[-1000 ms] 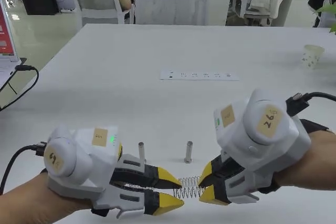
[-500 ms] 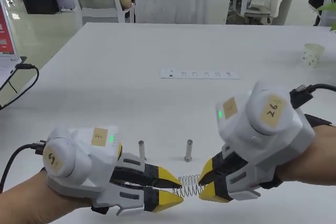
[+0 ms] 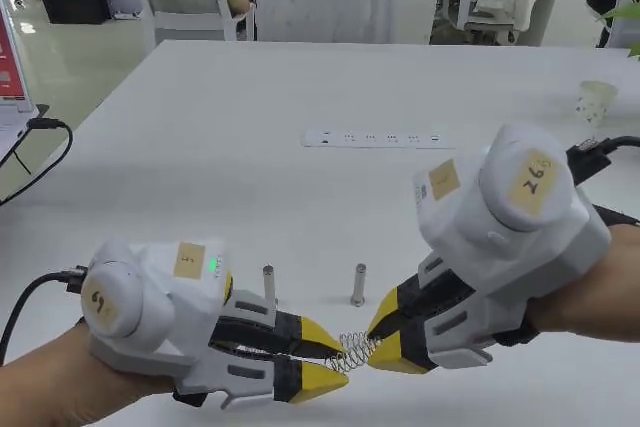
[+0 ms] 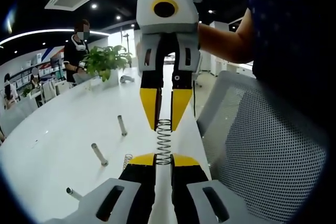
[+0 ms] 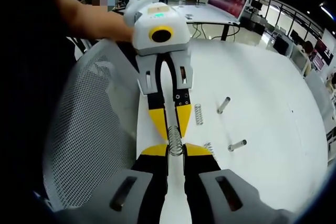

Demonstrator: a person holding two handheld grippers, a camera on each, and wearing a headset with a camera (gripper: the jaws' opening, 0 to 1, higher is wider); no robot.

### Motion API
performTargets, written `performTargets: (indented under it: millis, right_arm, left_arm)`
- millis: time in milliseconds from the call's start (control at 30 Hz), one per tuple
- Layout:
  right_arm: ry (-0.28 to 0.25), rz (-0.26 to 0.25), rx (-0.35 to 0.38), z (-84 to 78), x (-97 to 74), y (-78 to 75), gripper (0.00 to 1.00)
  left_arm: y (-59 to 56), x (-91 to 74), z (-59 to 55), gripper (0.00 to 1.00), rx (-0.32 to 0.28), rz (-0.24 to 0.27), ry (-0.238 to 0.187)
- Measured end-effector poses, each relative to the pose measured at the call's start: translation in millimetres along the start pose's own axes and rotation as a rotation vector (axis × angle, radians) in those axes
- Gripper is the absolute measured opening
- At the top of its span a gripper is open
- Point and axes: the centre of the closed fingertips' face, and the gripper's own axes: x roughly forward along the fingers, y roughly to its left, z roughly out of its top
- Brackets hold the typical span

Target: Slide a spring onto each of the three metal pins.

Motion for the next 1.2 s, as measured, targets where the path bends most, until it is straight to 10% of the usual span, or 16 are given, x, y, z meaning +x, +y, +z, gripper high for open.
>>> performTargets:
  millis: [1200]
  right_arm:
    - [0.002,0.026,-0.005,12.0,9.1,3.9,0.09]
  left_arm:
    - [-2.2,1.6,9.7,0.01,0.002,-0.006,-0.030]
